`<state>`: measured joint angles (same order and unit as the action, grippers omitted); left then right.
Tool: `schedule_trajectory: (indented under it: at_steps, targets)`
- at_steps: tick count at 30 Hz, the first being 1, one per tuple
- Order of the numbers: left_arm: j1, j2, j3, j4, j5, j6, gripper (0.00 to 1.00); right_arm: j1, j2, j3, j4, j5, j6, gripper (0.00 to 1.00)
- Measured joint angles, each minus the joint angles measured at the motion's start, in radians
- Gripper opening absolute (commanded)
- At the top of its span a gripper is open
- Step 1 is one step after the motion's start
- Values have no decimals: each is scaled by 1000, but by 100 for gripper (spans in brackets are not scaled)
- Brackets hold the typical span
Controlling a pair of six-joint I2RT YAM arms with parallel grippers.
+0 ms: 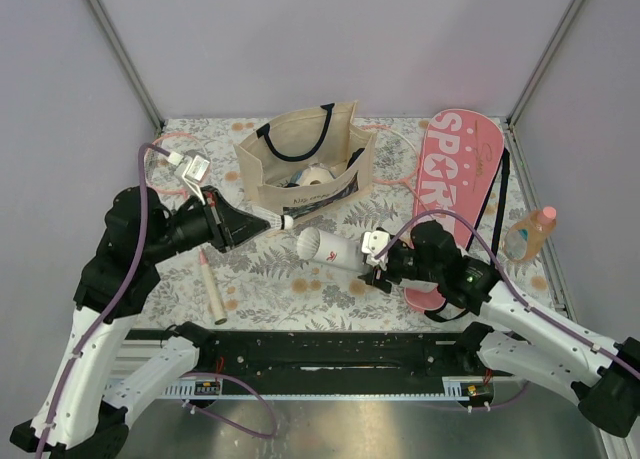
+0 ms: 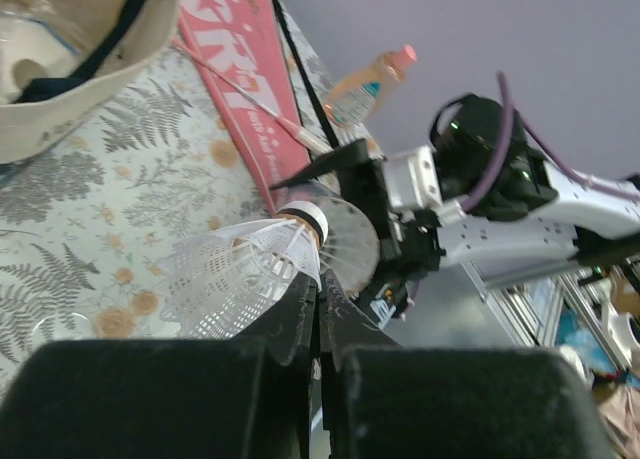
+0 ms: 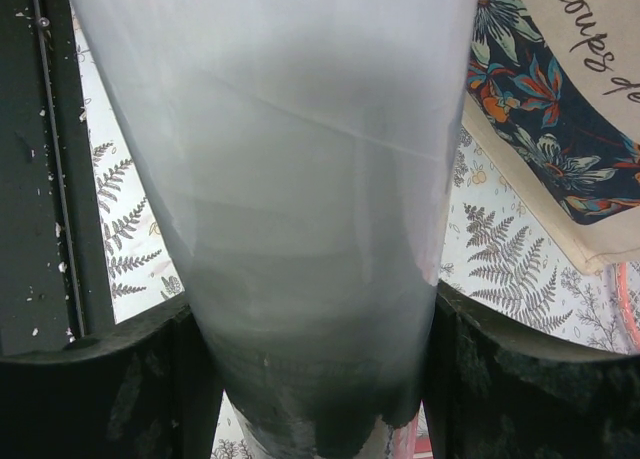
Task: Pack up the badminton gear
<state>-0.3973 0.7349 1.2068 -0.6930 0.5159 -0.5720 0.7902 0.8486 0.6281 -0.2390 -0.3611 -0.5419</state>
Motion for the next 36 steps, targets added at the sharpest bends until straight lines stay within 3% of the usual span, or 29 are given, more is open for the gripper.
schedule_trajectory:
  at_steps: [8, 17, 26, 36]
  targets:
    - [0, -8, 27, -24, 171, 31, 0, 8, 32, 14, -1, 0, 2, 61]
    - [-7, 24, 23, -72, 200, 70, 0, 21, 37, 24, -4, 0, 9, 61]
    - [-64, 37, -138, 69, 236, 16, 0, 48, 76, 68, -21, 0, 8, 61]
    - [-124, 83, -202, 198, 233, -5, 0, 82, 118, 87, -21, 10, 8, 61]
